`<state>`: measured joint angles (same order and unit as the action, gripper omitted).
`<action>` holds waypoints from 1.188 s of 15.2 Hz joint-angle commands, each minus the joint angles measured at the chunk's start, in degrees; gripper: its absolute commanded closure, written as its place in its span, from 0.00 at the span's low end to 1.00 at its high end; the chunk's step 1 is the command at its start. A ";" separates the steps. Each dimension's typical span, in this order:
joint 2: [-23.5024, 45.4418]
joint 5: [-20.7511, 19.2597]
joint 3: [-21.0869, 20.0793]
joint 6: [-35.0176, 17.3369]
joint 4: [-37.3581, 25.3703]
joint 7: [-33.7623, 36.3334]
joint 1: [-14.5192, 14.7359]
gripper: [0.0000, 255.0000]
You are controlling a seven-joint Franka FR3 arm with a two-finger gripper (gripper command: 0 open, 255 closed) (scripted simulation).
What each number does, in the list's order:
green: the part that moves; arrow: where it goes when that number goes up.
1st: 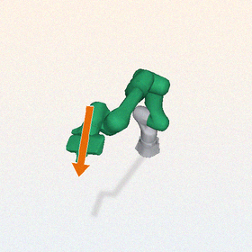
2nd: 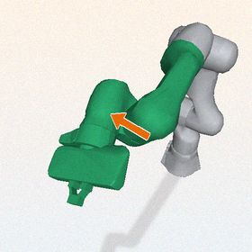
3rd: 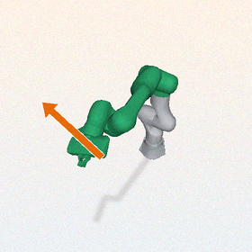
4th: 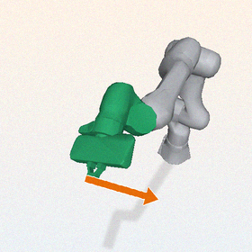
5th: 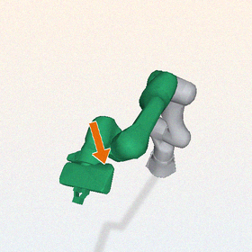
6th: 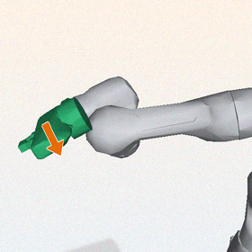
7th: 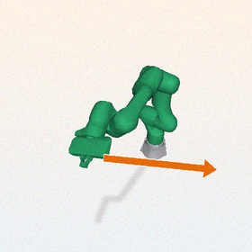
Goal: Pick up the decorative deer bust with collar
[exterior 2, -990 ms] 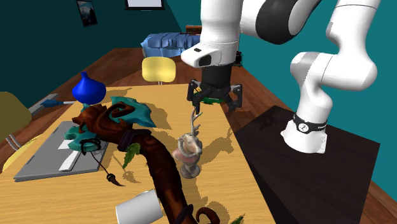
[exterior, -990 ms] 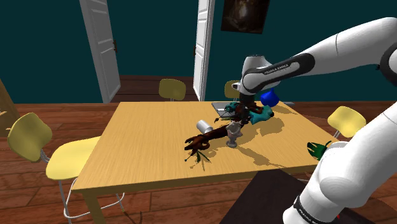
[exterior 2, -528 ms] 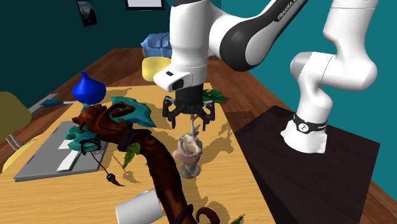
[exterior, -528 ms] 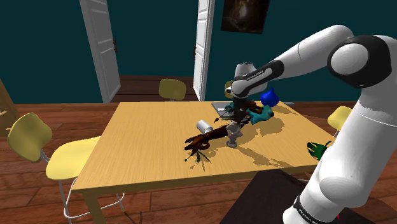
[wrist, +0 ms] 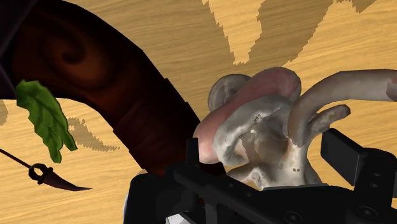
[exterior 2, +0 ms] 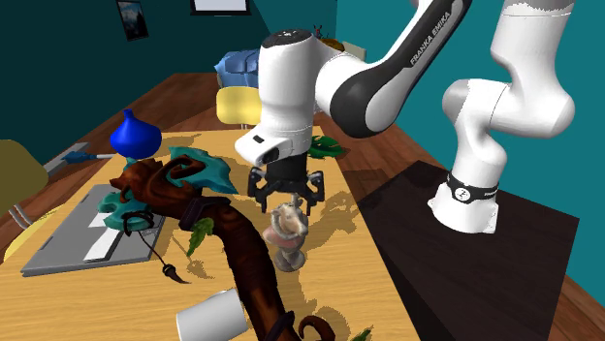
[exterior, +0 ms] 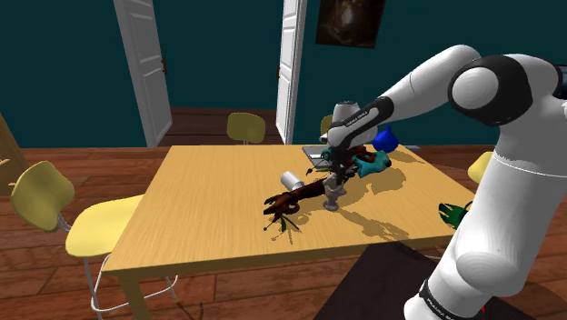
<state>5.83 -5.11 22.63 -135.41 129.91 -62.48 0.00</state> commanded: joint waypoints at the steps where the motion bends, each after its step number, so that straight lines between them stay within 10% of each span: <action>1: 0.21 0.09 -0.04 -0.39 0.14 0.01 0.01 0.00; 2: 0.27 0.11 -0.05 -0.40 0.09 0.02 0.02 1.00; 18: -3.47 -1.34 0.07 4.94 -1.71 0.68 0.30 1.00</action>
<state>2.80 -6.31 22.68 -131.20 128.54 -61.83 0.28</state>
